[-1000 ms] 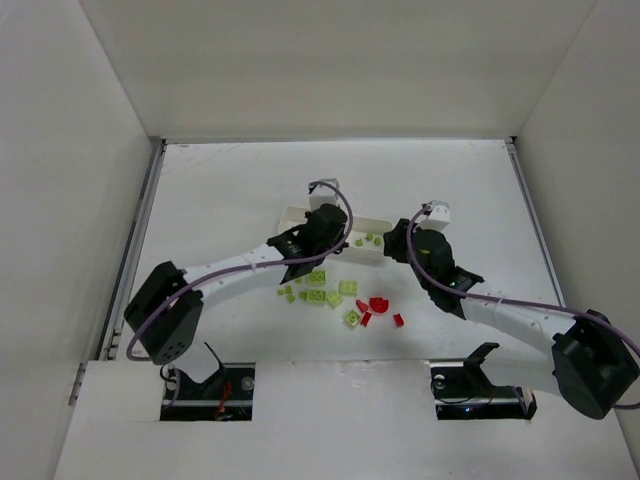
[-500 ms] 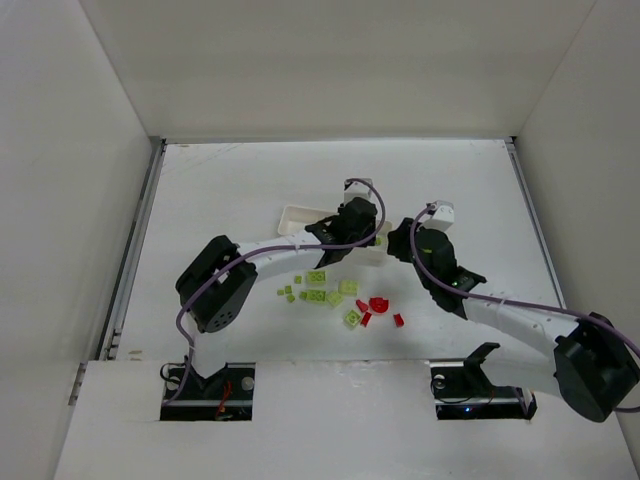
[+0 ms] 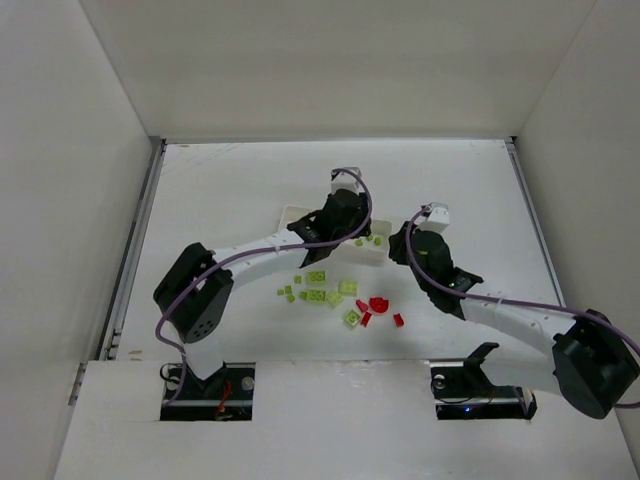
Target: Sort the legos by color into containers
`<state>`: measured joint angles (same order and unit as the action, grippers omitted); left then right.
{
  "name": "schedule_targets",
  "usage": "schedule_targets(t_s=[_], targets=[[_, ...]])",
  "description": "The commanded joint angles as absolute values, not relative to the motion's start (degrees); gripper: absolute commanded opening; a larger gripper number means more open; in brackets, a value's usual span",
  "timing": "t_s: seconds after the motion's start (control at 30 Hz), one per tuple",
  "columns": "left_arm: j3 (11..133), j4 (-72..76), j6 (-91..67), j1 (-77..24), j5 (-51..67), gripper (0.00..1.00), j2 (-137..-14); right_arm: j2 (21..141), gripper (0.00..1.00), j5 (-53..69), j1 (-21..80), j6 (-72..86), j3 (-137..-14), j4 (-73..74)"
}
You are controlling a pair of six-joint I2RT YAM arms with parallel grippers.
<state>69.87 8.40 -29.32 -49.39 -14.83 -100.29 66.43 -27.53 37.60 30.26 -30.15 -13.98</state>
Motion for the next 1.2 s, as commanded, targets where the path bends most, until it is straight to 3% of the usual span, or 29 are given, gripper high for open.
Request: schedule_targets(t_s=[0.0,0.13,0.2,0.4,0.63,0.83,0.97,1.17], targets=[[65.93,10.37,-28.65,-48.56,-15.37,0.37,-93.97,64.60,0.33,-27.60,39.85,30.67,-30.77,-15.38],[57.24,10.46,-28.74,-46.28,-18.19,0.35,-86.59,66.87,0.30,-19.10,46.25,30.15,-31.72,-13.54],[52.14,10.63,-28.92,-45.31,-18.54,0.35,-82.99,69.68,0.33,-15.05,50.99,29.36,-33.13,-12.66],[37.55,10.46,-30.49,-42.50,-21.26,0.35,-69.81,78.56,0.65,-10.46,58.75,25.85,-38.66,-11.60],[27.34,9.93,-32.17,-36.87,-21.53,0.38,-57.14,89.46,0.83,-9.23,55.50,26.19,-49.20,-9.33],[23.30,11.60,-34.36,-34.85,-21.36,0.39,-52.48,97.81,0.96,-15.46,56.03,28.91,-56.15,-3.00],[21.27,14.06,-34.63,-35.11,-21.36,0.39,-51.94,100.89,0.97,-16.17,56.20,31.72,-59.05,-0.97],[19.43,15.20,-34.72,-35.55,-21.18,0.39,-49.40,104.32,0.85,-17.23,56.20,34.89,-61.70,1.14]])
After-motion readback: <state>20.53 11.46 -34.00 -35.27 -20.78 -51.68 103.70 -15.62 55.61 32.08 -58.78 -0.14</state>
